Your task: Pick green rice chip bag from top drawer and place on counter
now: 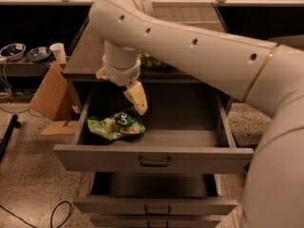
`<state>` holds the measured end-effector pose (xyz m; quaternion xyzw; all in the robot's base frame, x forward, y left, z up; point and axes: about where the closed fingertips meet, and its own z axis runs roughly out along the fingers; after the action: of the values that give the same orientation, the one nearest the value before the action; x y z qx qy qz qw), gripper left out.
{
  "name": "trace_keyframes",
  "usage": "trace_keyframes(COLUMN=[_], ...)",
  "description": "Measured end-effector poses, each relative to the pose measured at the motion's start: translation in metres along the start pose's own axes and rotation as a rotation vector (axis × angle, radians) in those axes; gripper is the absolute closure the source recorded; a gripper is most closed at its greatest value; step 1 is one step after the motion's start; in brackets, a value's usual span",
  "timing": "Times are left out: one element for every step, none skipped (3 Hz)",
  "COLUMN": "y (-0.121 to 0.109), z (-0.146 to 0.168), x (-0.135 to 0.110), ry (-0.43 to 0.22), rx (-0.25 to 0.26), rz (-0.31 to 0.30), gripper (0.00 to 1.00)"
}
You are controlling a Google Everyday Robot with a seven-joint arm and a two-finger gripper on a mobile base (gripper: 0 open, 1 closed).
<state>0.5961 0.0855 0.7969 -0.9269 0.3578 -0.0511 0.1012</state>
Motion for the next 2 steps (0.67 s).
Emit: trace_keyframes(y=[-0.001, 0.001], z=[0.043, 0.079], x=[0.007, 0.01], ry=[0.025, 0.06], rx=[-0.025, -0.017], rz=[-0.048, -0.069], gripper=[0.0, 0.0])
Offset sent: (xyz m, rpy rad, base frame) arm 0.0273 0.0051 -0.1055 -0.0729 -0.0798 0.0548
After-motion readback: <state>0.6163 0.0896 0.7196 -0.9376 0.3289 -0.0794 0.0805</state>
